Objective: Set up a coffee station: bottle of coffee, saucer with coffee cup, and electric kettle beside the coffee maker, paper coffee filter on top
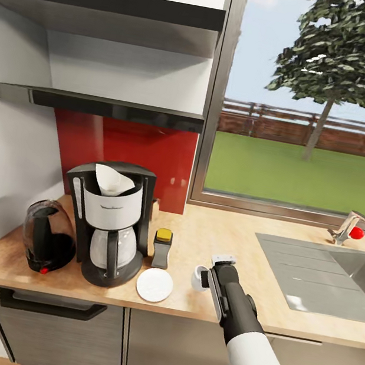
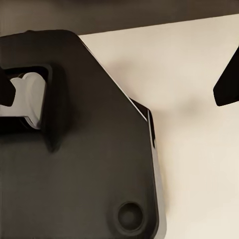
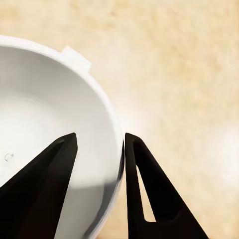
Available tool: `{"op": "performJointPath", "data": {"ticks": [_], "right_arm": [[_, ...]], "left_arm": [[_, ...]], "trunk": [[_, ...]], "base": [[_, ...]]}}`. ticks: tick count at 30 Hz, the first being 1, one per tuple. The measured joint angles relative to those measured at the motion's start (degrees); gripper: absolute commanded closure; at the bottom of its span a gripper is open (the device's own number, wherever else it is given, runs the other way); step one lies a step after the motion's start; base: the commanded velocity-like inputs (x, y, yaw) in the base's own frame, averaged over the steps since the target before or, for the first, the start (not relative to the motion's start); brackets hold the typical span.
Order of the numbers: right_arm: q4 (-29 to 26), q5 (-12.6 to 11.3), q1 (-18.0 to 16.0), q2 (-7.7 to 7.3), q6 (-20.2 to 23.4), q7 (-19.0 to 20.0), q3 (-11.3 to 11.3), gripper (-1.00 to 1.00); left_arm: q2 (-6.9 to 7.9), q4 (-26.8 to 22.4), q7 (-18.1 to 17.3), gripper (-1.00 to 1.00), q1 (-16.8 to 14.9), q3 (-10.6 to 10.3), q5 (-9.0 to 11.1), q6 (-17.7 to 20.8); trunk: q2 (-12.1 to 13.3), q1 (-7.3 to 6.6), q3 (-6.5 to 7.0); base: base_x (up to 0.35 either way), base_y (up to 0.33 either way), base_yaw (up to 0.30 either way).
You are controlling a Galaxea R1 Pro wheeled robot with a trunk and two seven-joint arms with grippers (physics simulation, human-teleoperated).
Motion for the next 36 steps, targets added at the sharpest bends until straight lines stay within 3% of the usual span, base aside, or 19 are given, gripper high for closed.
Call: {"op": "performJointPath", "data": {"ticks": [12,36], "right_arm": [[-0.1,0.0,0.0,0.0,0.0,0.0,0.0,1.0],[-0.1,-0.1,0.0,-0.01,0.0,0.0,0.0,1.0]], "left_arm": [[0.04,0.0,0.0,-1.0,0.0,0.0,0.0,0.0],[-0.04,0.0,0.0,-1.0,0.0,0.0,0.0,0.0]], "trunk": [[0.0,0.0,0.0],[0.0,0.02,0.77]], "base": [[0.0,0.0,0.237],[-0.029,0.036,0.031]]}}
